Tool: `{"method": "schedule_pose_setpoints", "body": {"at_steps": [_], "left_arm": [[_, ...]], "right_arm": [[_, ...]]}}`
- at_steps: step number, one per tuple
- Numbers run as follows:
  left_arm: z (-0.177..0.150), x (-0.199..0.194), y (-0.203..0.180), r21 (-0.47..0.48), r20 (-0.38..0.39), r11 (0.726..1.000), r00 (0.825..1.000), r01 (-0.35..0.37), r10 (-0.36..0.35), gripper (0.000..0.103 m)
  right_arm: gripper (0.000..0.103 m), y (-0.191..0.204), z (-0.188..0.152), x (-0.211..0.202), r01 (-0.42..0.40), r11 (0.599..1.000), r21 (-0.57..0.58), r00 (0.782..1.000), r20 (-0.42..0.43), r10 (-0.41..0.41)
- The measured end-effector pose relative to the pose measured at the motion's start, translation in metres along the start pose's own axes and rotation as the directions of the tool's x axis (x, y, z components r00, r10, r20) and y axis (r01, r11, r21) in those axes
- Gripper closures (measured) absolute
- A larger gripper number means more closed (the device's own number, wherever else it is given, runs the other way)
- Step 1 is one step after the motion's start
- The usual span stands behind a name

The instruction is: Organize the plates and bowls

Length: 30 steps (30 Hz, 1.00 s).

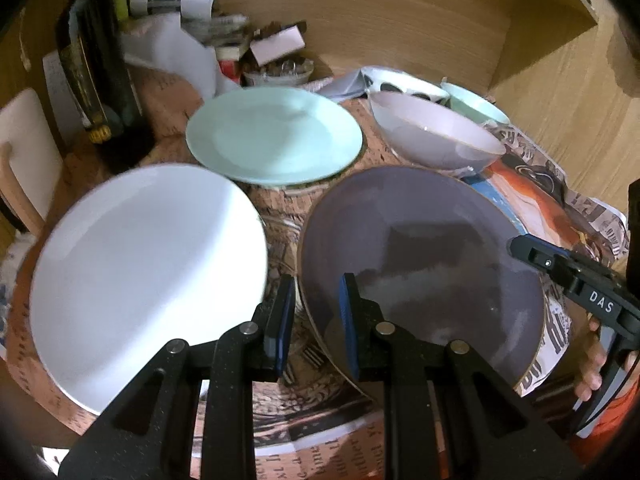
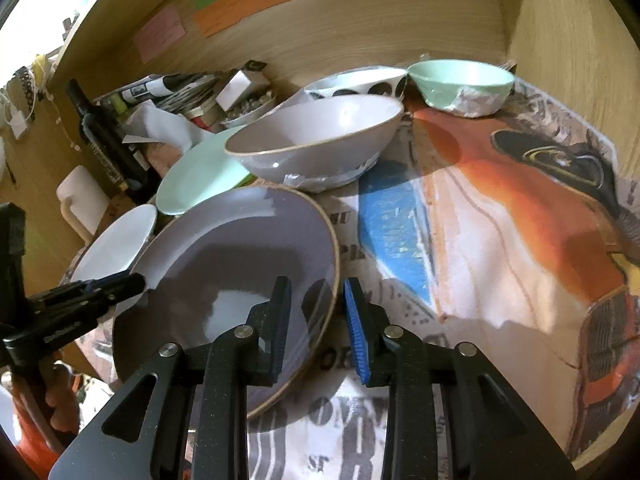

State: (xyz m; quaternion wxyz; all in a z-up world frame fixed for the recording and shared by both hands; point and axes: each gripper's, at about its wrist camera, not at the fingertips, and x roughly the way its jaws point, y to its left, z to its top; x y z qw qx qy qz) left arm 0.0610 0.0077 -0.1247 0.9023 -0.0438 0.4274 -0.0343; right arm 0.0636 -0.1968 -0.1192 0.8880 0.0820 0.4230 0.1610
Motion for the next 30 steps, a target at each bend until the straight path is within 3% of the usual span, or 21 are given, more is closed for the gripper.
{"method": "schedule_pose_setpoints", "body": {"at_steps": [3, 6, 10, 12, 21, 30], "left_arm": [[0.003, -0.015, -0.001, 0.02, 0.062, 1.0, 0.998, -0.022, 0.021, 0.069], [0.007, -0.035, 0.002, 0.029, 0.145, 0.998, 0.988, -0.047, 0.042, 0.044], [0.012, -0.059, 0.015, 0.02, 0.229, 0.996, 0.97, -0.092, 0.085, 0.03], [0.015, -0.067, 0.025, 0.004, 0.243, 0.994, 0.964, -0.111, 0.107, 0.014], [0.012, -0.085, 0.087, -0.05, 0.257, 0.981, 0.946, -0.189, 0.195, 0.01], [-0.001, -0.065, 0.157, -0.126, 0.168, 0.976, 0.966, -0.178, 0.198, 0.01]], "right_arm": [[0.072, 0.005, 0.005, -0.008, 0.004, 1.0, -0.012, 1.0, 0.029, -0.004], [0.061, 0.018, 0.011, -0.016, -0.001, 0.999, -0.052, 0.998, 0.066, 0.005], [0.041, 0.041, 0.021, -0.024, -0.013, 0.993, -0.116, 0.991, 0.128, 0.028], [0.037, 0.052, 0.025, -0.024, -0.031, 0.989, -0.143, 0.989, 0.137, 0.051], [0.034, 0.106, 0.046, -0.001, -0.123, 0.973, -0.195, 0.985, 0.098, 0.145], [0.034, 0.143, 0.047, 0.043, -0.121, 0.962, -0.246, 0.992, 0.001, 0.125]]}}
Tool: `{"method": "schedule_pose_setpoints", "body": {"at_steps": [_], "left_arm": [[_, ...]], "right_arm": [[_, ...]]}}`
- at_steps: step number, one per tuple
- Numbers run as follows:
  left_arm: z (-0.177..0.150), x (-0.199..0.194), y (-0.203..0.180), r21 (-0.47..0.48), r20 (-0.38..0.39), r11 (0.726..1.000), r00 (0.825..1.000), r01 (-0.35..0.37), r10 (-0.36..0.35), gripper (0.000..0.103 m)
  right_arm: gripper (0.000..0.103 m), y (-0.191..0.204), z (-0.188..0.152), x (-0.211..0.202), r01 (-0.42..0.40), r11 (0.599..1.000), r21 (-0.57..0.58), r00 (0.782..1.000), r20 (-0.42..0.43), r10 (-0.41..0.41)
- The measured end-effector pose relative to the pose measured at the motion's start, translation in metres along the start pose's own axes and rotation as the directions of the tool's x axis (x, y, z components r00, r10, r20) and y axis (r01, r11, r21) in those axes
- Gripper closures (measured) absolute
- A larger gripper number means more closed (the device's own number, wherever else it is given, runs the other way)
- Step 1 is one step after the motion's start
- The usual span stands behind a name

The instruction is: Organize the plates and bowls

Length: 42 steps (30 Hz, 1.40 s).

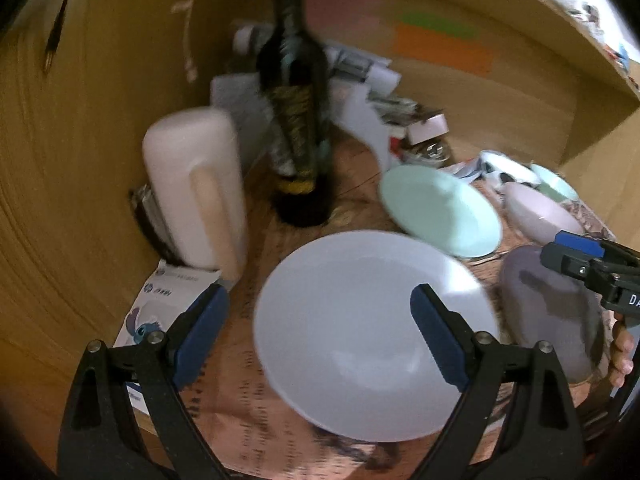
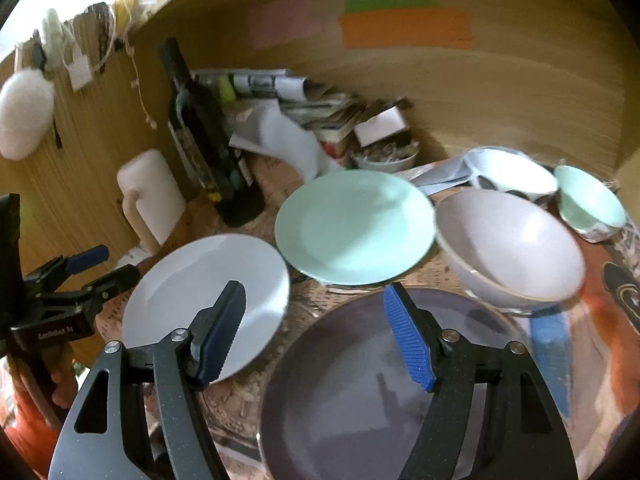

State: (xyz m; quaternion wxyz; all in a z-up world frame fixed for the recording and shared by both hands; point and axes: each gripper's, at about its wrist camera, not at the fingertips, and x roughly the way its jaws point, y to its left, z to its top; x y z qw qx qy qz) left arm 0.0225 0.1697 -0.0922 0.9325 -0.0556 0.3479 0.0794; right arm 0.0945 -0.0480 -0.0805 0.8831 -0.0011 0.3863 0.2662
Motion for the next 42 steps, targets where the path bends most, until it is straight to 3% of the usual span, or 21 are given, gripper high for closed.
{"method": "schedule_pose_setpoints", "body": {"at_steps": [4, 9, 18, 24, 27, 36, 42], "left_arm": [[-0.007, 0.014, 0.02, -0.024, -0.038, 1.0, 0.999, 0.015, -0.016, 0.011], [-0.01, 0.023, 0.029, -0.018, -0.073, 0.999, 0.996, 0.043, -0.044, 0.032], [-0.016, 0.035, 0.029, -0.01, -0.129, 0.997, 0.989, 0.07, -0.071, 0.067], [-0.02, 0.044, 0.037, -0.06, -0.162, 0.994, 0.982, 0.092, -0.101, 0.075], [-0.023, 0.046, 0.04, -0.08, -0.173, 0.991, 0.978, 0.105, -0.117, 0.078], [-0.024, 0.042, 0.039, -0.066, -0.185, 0.992, 0.975, 0.109, -0.12, 0.078], [-0.023, 0.04, 0.034, -0.063, -0.186, 0.995, 0.979, 0.073, -0.084, 0.078]], "right_arm": [[0.034, 0.01, 0.002, 0.021, -0.002, 1.0, -0.008, 0.999, -0.054, 0.001], [0.035, 0.018, 0.004, 0.04, 0.006, 1.0, -0.014, 0.995, -0.097, -0.007], [0.062, 0.021, 0.006, 0.068, 0.001, 1.0, 0.018, 0.982, -0.191, 0.003], [0.069, 0.028, 0.004, 0.076, -0.006, 1.0, 0.007, 0.974, -0.228, 0.007], [0.078, 0.031, 0.002, 0.081, -0.008, 1.0, -0.008, 0.966, -0.257, 0.006], [0.079, 0.032, 0.0, 0.086, -0.005, 1.0, -0.017, 0.961, -0.275, 0.0], [0.079, 0.03, 0.002, 0.081, -0.006, 1.0, 0.028, 0.968, -0.252, 0.013]]}}
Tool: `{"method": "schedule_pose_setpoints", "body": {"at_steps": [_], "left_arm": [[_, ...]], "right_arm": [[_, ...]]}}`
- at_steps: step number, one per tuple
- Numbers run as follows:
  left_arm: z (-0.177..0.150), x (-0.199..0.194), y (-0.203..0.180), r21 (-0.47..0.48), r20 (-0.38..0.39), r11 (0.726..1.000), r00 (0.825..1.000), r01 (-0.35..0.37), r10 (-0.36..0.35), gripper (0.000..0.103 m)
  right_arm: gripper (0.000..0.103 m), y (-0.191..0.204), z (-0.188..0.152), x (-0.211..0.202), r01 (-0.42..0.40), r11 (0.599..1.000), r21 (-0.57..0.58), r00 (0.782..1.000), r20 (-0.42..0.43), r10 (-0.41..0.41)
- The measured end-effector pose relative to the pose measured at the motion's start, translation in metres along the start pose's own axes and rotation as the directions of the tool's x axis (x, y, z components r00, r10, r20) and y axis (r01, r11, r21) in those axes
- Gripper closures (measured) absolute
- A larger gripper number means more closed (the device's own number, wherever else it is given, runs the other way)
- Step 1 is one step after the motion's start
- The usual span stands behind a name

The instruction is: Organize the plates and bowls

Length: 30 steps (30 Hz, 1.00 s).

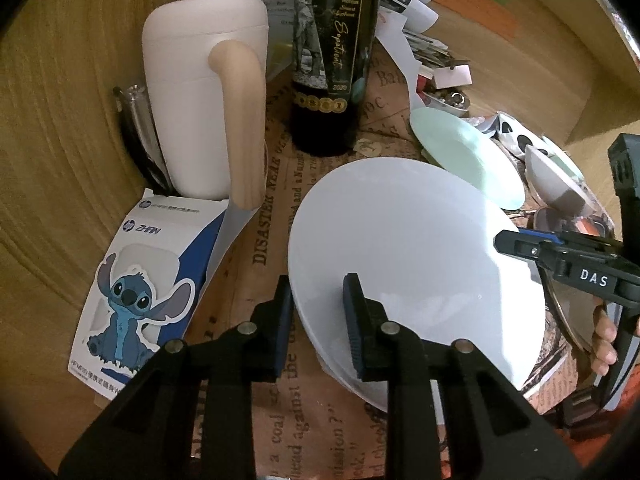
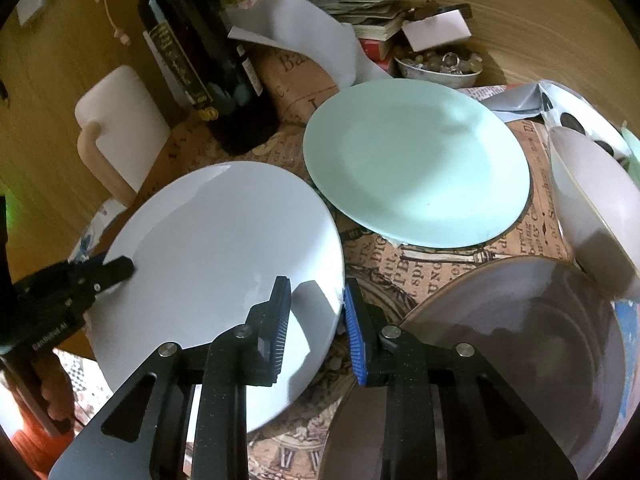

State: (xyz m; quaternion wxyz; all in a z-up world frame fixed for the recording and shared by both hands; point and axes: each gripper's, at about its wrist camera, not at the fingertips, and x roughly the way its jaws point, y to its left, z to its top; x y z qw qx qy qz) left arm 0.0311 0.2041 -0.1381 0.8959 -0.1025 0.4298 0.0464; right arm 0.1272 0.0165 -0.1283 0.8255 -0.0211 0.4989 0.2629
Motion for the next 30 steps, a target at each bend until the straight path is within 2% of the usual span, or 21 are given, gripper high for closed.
{"method": "schedule_pose_setpoints", "body": {"at_steps": [7, 13, 21, 30], "left_arm": [[0.0, -0.001, 0.001, -0.046, 0.004, 0.999, 1.0, -0.005, 0.006, 0.078], [0.001, -0.006, -0.009, -0.02, 0.034, 0.999, 0.999, -0.032, 0.033, 0.078], [0.01, -0.007, -0.021, -0.017, 0.053, 1.0, 0.999, -0.009, 0.01, 0.078], [0.023, -0.022, -0.043, 0.005, 0.113, 1.0, 0.994, 0.001, -0.001, 0.078]], "right_arm": [[0.079, 0.003, -0.002, -0.008, -0.003, 1.0, 0.011, 0.999, 0.044, 0.003], [0.079, 0.003, -0.003, -0.019, 0.016, 1.0, 0.004, 0.996, 0.088, -0.016], [0.079, -0.009, -0.005, -0.032, 0.022, 0.999, 0.03, 0.993, 0.118, -0.025], [0.079, -0.022, -0.007, -0.052, 0.023, 0.998, 0.056, 0.986, 0.162, -0.032]]}}
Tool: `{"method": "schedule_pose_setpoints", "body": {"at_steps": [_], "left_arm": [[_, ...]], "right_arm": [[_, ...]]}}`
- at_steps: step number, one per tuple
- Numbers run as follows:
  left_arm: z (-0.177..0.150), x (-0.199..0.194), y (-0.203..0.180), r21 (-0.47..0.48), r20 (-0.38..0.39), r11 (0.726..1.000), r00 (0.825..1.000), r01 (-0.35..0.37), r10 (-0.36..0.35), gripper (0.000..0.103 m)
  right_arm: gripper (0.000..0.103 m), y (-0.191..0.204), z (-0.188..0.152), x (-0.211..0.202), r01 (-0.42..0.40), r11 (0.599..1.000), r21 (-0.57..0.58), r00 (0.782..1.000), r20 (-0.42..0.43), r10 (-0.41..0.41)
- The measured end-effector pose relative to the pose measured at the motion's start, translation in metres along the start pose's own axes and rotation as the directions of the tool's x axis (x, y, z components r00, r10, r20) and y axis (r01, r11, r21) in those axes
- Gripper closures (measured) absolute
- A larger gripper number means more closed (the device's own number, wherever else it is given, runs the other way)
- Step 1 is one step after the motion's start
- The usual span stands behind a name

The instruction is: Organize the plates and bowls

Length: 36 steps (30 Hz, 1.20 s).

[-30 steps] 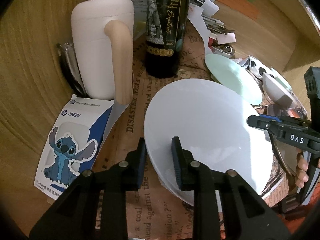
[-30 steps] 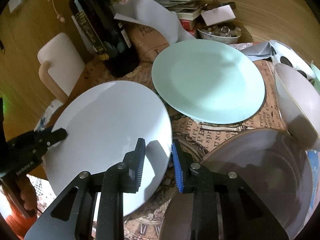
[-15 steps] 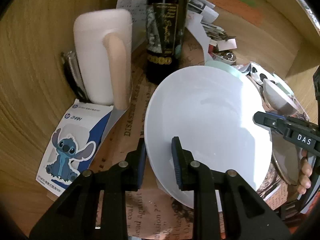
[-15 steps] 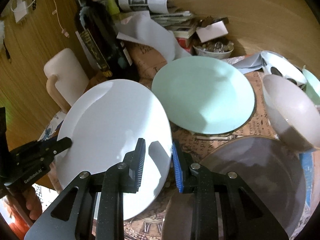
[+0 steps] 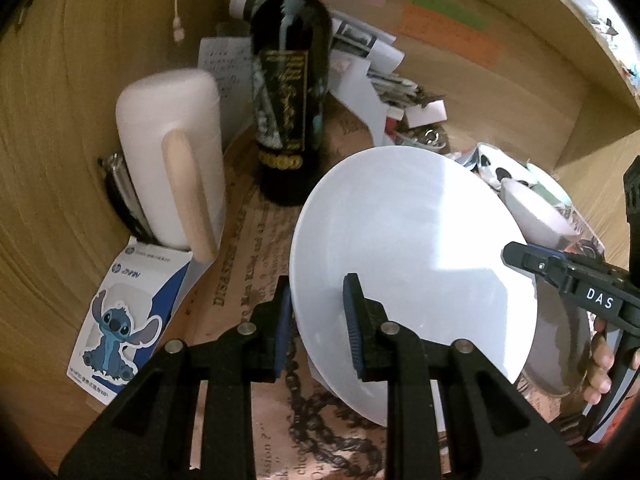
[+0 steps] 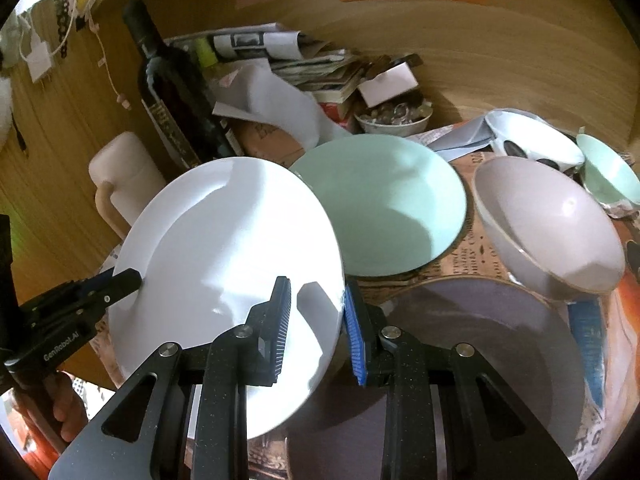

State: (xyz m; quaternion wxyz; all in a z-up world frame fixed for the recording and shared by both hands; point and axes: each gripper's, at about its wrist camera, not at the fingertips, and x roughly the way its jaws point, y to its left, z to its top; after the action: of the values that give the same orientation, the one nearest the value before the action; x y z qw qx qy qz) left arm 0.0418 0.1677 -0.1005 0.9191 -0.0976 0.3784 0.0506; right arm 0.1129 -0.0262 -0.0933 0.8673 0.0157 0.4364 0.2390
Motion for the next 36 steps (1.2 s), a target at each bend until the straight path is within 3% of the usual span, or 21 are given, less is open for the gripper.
{"method": "schedule_pose_setpoints", "body": {"at_steps": [17, 28, 36], "left_arm": [[0.006, -0.009, -0.055, 0.066, 0.029, 0.996, 0.998, 0.061, -0.063, 0.078], [-0.006, 0.006, -0.095, 0.096, -0.03, 0.989, 0.994, 0.109, -0.106, 0.078], [-0.022, 0.011, -0.121, 0.139, -0.07, 0.984, 0.993, 0.108, -0.1, 0.078]], "right_arm": [[0.079, -0.049, -0.016, -0.036, 0.018, 0.996, 0.087, 0.999, 0.029, -0.021], [0.079, -0.082, -0.039, -0.05, 0.065, 0.991, 0.12, 0.998, -0.004, -0.065], [0.079, -0.1, -0.056, -0.059, 0.08, 0.986, 0.145, 0.997, -0.014, -0.078]]}}
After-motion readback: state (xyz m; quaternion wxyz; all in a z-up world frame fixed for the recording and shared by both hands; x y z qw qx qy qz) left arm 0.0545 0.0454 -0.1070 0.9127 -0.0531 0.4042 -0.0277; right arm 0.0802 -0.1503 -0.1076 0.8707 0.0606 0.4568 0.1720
